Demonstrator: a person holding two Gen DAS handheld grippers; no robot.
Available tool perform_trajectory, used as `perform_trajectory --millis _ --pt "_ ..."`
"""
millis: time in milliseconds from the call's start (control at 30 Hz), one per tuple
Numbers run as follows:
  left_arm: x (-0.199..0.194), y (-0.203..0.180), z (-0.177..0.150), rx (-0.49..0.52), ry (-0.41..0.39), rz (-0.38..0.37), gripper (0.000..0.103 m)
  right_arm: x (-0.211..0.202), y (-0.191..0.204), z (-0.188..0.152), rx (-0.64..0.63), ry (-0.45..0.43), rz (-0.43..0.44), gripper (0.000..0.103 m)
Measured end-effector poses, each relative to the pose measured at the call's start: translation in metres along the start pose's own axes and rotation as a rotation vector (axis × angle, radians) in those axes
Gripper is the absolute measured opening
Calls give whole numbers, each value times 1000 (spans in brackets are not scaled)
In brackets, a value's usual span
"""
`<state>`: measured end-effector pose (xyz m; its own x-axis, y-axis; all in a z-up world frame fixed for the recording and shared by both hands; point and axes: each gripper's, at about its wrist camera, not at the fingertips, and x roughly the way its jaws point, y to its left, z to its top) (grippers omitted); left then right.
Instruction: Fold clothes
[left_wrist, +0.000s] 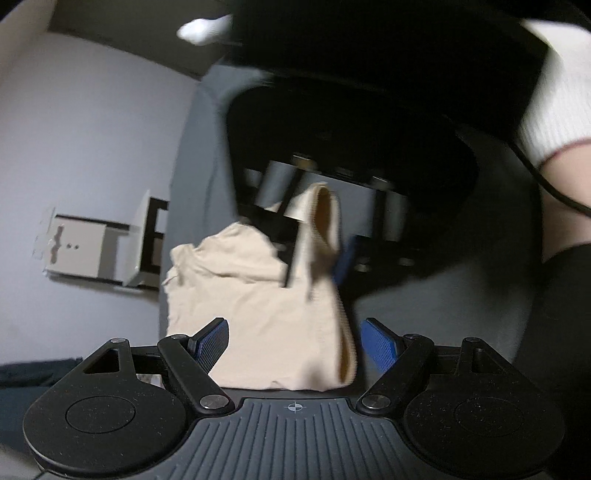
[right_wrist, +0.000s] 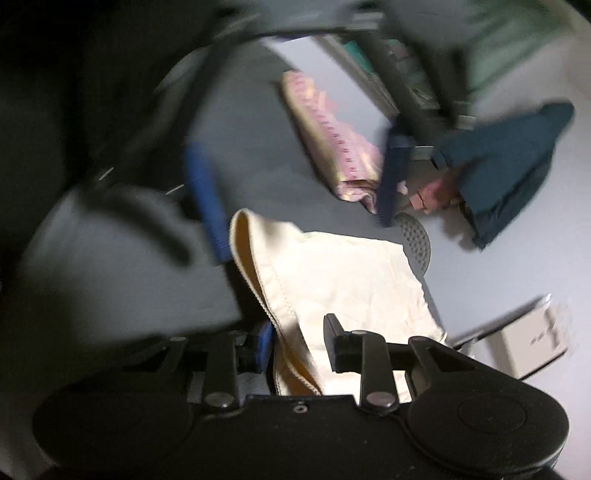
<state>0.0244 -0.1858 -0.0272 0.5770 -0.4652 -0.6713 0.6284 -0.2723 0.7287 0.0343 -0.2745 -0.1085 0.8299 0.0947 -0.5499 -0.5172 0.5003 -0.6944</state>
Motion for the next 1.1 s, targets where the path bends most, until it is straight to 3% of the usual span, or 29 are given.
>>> perform_trajectory --millis 300,500,767,833,933,1100 --pt "27 -28 6 89 104 45 80 -8 -39 -10 281 -36 62 28" --pt "25 -41 15 125 90 123 79 -14 -62 -17 454 -57 100 28" --pt "26 -52 21 75 134 194 78 -9 -79 -25 568 -73 134 28" --pt "24 -54 21 66 146 207 52 -5 -83 -26 579 -76 135 28" --pt "19 -56 21 54 167 225 41 -4 -88 -27 597 -79 128 28" --pt "7 -56 22 10 185 193 21 -3 -90 -28 600 -75 132 28"
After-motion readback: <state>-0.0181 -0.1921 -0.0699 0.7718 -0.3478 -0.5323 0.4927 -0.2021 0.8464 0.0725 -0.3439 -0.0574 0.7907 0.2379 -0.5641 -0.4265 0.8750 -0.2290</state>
